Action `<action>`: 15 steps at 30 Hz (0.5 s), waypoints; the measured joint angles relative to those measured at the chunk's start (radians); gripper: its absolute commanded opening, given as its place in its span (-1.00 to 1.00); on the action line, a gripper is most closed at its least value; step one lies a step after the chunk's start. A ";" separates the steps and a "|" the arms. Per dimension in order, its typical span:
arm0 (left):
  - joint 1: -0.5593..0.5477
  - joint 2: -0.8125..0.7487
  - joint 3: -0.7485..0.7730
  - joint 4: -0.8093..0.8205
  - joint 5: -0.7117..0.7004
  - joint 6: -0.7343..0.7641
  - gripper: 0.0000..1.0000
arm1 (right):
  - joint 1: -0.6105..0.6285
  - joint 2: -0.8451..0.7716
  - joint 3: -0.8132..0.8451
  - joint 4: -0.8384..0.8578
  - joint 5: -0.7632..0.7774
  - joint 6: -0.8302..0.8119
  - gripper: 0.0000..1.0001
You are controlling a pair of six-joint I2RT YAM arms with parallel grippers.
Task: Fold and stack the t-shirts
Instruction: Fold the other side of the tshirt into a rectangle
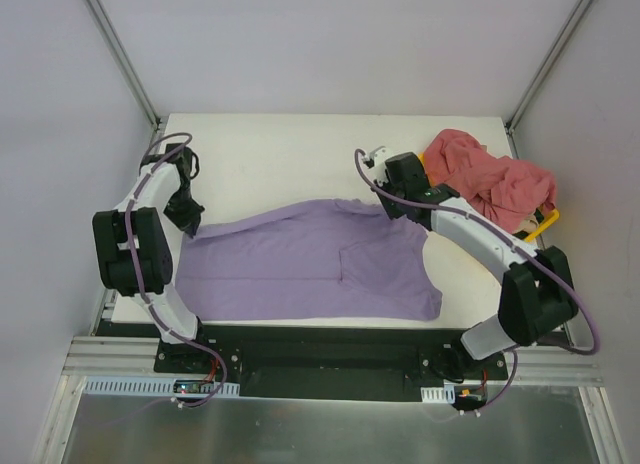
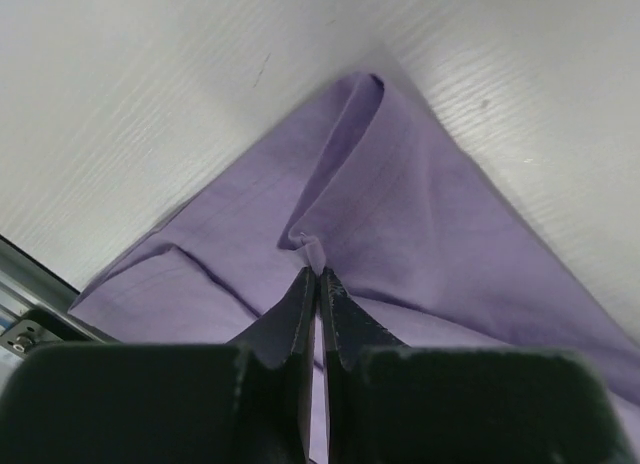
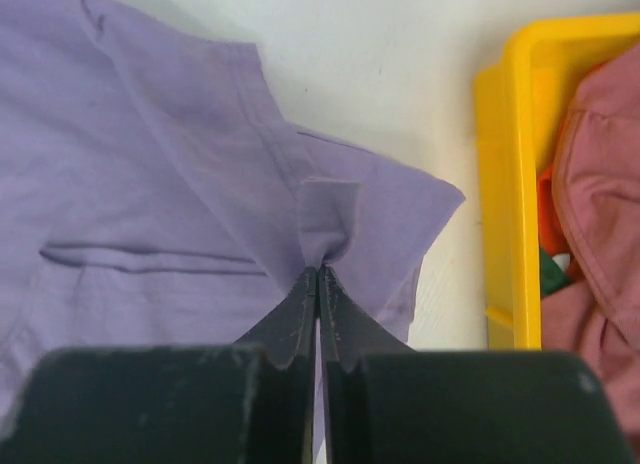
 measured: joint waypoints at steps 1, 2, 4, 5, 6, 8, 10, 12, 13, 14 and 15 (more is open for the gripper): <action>0.000 -0.013 -0.037 0.008 0.001 -0.004 -1.00 | 0.003 -0.034 -0.029 0.000 0.000 0.004 -0.99; 0.000 -0.023 -0.071 0.017 0.001 -0.010 -1.00 | 0.006 -0.068 -0.056 0.000 0.000 0.009 -0.99; 0.000 -0.038 -0.121 0.027 0.002 -0.020 -1.00 | 0.011 -0.115 -0.088 -0.003 -0.001 0.017 -0.99; 0.000 -0.048 -0.141 0.030 0.003 -0.024 -1.00 | 0.014 -0.138 -0.103 -0.001 -0.002 0.021 -0.99; 0.000 -0.059 -0.156 0.032 0.003 -0.027 -1.00 | 0.018 -0.159 -0.119 0.000 -0.002 0.025 -0.99; 0.000 -0.089 -0.172 0.037 0.001 -0.032 -1.00 | 0.026 -0.201 -0.147 -0.003 -0.004 0.029 -0.99; 0.000 -0.126 -0.177 0.040 -0.003 -0.034 -1.00 | 0.033 -0.235 -0.166 -0.010 -0.004 0.034 -0.99; 0.000 -0.172 -0.183 0.049 -0.006 -0.036 -1.00 | 0.039 -0.274 -0.185 -0.019 -0.003 0.035 -0.99; 0.000 -0.194 -0.187 0.053 -0.008 -0.037 -1.00 | 0.042 -0.295 -0.194 -0.026 -0.003 0.035 -1.00; 0.000 -0.214 -0.190 0.054 -0.009 -0.040 -1.00 | 0.043 -0.317 -0.204 -0.033 -0.003 0.034 -0.99; 0.000 -0.232 -0.196 0.057 -0.012 -0.044 -1.00 | 0.044 -0.337 -0.213 -0.040 -0.003 0.034 -0.99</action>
